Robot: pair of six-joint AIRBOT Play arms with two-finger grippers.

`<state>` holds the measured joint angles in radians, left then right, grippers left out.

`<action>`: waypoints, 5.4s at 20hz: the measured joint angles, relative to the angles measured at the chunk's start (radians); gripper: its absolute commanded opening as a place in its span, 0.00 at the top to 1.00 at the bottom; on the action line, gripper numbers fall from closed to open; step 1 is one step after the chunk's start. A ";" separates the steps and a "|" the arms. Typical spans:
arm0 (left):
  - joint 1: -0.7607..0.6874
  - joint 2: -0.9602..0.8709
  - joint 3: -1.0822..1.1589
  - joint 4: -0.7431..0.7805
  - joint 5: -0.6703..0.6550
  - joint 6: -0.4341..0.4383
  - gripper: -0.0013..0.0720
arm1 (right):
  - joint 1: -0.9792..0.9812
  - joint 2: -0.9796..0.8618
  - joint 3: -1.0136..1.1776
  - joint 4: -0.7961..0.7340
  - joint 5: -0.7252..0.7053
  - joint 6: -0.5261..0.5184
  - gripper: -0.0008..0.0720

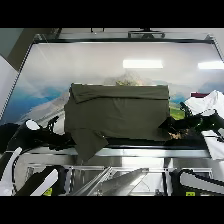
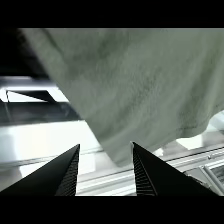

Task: Fold the shirts.

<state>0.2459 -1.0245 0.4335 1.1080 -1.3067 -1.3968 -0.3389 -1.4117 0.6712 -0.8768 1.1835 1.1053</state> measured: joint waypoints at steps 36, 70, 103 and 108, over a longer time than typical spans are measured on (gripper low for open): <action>-0.043 -0.021 0.531 -0.142 -0.033 0.101 0.94 | -0.066 0.104 0.267 0.061 0.135 0.099 0.95; -0.194 -0.930 1.595 -0.183 -0.105 0.105 0.96 | 0.012 -0.487 0.669 0.229 -0.031 -0.165 0.95; -0.103 -0.493 1.634 -0.811 -0.082 0.134 0.95 | 0.456 -0.288 0.985 0.523 0.060 -0.007 0.95; 0.060 -0.306 1.409 -0.856 -0.131 0.197 0.95 | 0.916 -0.485 0.985 0.528 -0.520 -0.044 0.13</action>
<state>0.3054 -1.3304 1.8423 0.2520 -1.4376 -1.1999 0.5774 -1.8969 1.6558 -0.3492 0.6636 1.0611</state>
